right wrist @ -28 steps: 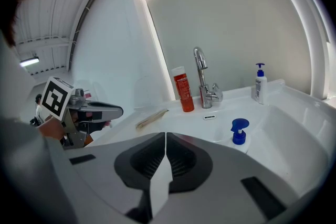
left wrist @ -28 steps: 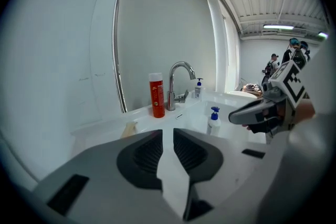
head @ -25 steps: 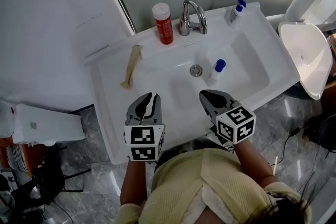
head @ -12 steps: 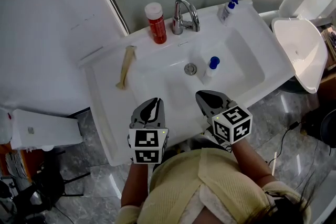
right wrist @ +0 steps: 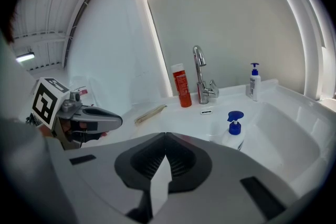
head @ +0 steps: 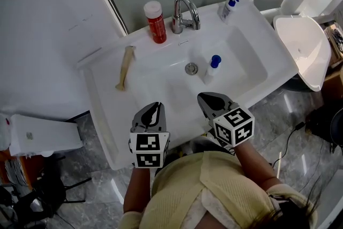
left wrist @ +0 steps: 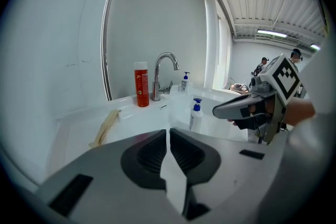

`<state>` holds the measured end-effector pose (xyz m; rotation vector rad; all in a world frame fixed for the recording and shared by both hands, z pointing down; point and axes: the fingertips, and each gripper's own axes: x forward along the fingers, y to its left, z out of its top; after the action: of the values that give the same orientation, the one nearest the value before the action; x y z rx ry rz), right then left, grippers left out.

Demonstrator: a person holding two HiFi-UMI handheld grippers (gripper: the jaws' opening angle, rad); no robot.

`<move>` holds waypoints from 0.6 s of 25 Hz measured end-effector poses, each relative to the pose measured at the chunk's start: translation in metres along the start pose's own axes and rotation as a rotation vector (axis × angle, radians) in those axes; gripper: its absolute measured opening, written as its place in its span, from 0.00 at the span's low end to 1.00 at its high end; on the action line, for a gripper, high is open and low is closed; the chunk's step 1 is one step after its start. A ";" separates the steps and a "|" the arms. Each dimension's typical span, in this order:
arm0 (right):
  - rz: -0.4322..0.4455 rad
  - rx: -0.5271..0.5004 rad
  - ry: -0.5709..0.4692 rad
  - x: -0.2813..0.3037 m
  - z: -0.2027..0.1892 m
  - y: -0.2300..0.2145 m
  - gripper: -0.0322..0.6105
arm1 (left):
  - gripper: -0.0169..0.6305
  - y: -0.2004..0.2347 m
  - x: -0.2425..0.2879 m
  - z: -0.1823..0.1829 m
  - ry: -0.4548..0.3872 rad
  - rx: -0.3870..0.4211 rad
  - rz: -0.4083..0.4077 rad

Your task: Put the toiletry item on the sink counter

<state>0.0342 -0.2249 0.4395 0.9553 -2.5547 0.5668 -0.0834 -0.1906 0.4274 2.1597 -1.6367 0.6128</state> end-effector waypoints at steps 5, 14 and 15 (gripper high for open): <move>-0.015 -0.011 -0.001 -0.001 -0.001 0.000 0.09 | 0.11 0.003 -0.002 -0.005 0.008 -0.003 -0.001; -0.068 -0.038 0.000 -0.008 0.001 -0.012 0.09 | 0.11 0.000 0.002 -0.008 0.017 0.002 -0.016; -0.073 -0.038 0.000 -0.009 0.001 -0.013 0.09 | 0.11 -0.001 0.002 -0.009 0.022 0.002 -0.016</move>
<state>0.0491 -0.2295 0.4383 1.0303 -2.5095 0.4954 -0.0835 -0.1875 0.4366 2.1583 -1.6063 0.6317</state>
